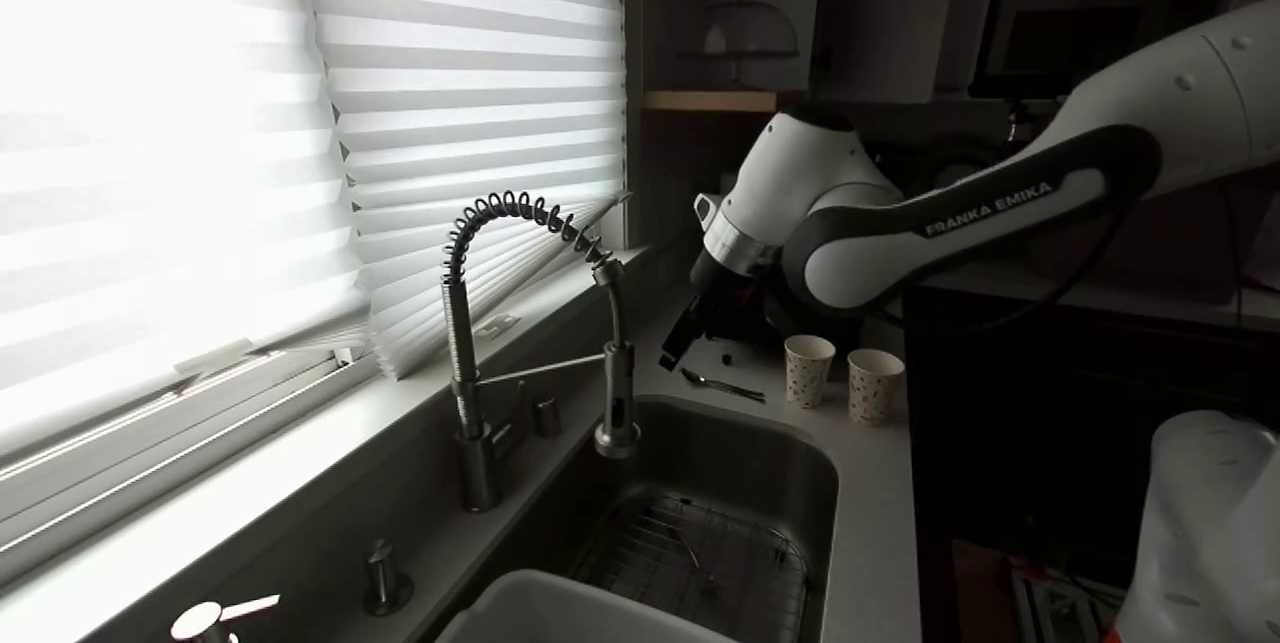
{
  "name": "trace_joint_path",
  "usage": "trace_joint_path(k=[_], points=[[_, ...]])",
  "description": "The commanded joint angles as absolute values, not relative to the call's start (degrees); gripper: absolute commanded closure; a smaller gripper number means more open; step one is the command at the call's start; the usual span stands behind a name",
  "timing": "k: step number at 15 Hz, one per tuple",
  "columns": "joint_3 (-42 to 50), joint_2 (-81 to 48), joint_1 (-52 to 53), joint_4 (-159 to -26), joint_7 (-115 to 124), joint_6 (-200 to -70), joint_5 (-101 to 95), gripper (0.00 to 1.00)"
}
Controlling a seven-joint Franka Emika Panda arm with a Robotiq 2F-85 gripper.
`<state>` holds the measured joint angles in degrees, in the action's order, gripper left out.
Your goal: Push the faucet handle to the right then put water in both coffee cups and set them back down on the right side of the counter.
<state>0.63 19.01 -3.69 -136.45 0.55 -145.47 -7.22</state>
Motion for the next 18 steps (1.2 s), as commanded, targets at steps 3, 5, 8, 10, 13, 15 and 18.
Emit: trace_joint_path(k=[3, 5, 8, 10, 13, 15, 18], points=[[4.3, 15.0, -0.9, -133.3, -8.5, -147.0, 1.4, 0.00], [4.8, 13.4, -0.2, -132.1, -10.2, -146.9, 3.8, 0.00], [4.8, 13.0, 0.1, -131.8, -10.2, -146.9, 4.1, 0.00], [3.7, 10.6, -1.4, -131.2, -6.6, -149.6, 0.5, 0.00], [4.0, 6.6, -0.9, -128.9, -7.7, -149.4, 0.8, 0.00], [4.3, 3.5, -0.8, -126.2, -8.7, -149.1, 1.8, 0.00], [4.5, -0.6, 0.1, -121.5, -16.5, -148.0, 9.8, 0.00]])
